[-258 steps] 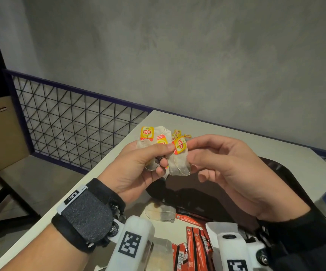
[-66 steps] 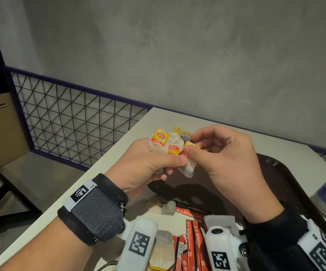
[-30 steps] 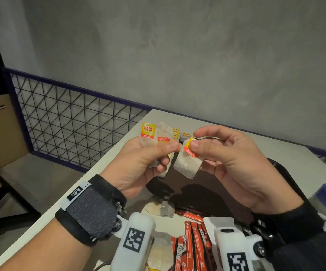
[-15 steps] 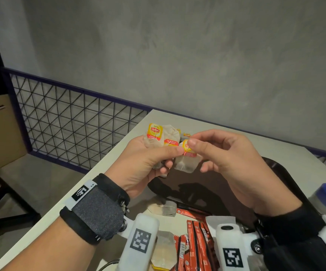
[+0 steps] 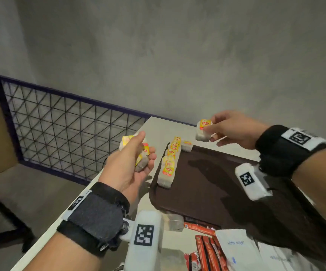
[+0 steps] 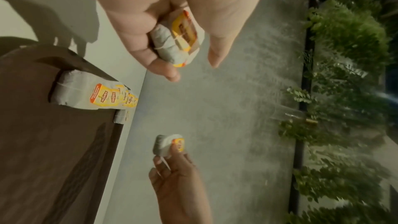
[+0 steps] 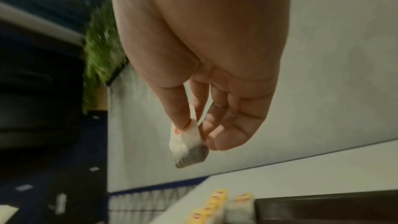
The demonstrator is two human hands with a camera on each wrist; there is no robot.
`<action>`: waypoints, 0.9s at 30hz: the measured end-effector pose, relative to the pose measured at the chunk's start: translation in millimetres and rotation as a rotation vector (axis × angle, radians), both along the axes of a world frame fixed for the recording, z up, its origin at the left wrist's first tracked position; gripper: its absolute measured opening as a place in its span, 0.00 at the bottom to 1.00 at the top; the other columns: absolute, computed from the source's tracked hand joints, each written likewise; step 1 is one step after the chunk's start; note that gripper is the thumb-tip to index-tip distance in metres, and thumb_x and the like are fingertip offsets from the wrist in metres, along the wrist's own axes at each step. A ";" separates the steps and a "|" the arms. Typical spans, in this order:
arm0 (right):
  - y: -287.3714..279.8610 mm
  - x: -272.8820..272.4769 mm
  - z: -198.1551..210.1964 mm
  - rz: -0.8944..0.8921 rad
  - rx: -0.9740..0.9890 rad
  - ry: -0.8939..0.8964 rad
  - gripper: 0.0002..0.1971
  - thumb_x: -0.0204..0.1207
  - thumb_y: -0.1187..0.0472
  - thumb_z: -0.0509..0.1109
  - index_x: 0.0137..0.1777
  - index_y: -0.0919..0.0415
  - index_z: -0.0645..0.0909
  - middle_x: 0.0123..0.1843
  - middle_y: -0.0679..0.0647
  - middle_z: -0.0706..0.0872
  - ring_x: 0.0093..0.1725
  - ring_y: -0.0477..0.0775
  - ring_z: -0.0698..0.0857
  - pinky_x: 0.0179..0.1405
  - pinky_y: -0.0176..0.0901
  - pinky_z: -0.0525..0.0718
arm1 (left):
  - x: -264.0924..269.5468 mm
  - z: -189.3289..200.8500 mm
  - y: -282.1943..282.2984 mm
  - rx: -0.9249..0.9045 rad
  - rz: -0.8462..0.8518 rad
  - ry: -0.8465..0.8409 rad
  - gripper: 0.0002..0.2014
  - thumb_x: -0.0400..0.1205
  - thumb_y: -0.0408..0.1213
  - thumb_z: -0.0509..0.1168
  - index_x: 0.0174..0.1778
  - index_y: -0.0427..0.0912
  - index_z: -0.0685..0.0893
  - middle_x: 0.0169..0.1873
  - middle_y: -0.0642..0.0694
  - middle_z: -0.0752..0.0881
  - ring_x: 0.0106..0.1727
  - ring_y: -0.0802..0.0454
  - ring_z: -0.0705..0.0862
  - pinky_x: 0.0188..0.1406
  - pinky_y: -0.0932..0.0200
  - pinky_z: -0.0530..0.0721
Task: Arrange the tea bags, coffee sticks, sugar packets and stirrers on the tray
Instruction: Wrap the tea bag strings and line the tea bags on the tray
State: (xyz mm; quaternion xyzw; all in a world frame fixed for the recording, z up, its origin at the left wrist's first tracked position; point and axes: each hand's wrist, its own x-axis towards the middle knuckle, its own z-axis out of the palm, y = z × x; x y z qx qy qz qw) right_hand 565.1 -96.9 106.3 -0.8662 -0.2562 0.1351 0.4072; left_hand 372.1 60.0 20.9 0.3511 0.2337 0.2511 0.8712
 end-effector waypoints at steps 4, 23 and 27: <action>25.6 41.0 -27.7 -0.044 -0.198 -0.006 0.16 0.81 0.68 0.73 0.36 0.58 0.71 0.36 0.58 0.81 0.34 0.54 0.83 0.36 0.45 0.84 | 5.3 -8.3 14.6 -0.142 -0.035 0.018 0.22 0.83 0.47 0.70 0.65 0.32 0.83 0.50 0.34 0.86 0.48 0.42 0.88 0.38 0.55 0.91; 71.9 78.0 -75.1 -0.136 -0.196 0.183 0.06 0.79 0.78 0.70 0.45 0.69 0.80 0.42 0.64 0.85 0.40 0.58 0.88 0.61 0.56 0.89 | 15.7 -16.2 4.8 -0.119 -0.128 -0.083 0.08 0.89 0.23 0.57 0.60 0.26 0.78 0.50 0.24 0.90 0.48 0.29 0.93 0.39 0.42 0.94; 71.9 73.3 -73.5 -0.171 -0.190 0.113 0.15 0.79 0.77 0.70 0.66 0.78 0.80 0.42 0.62 0.86 0.41 0.57 0.88 0.53 0.49 0.89 | 14.2 -15.4 0.7 -0.060 -0.173 -0.076 0.05 0.88 0.22 0.60 0.52 0.24 0.81 0.47 0.24 0.91 0.47 0.30 0.93 0.38 0.44 0.94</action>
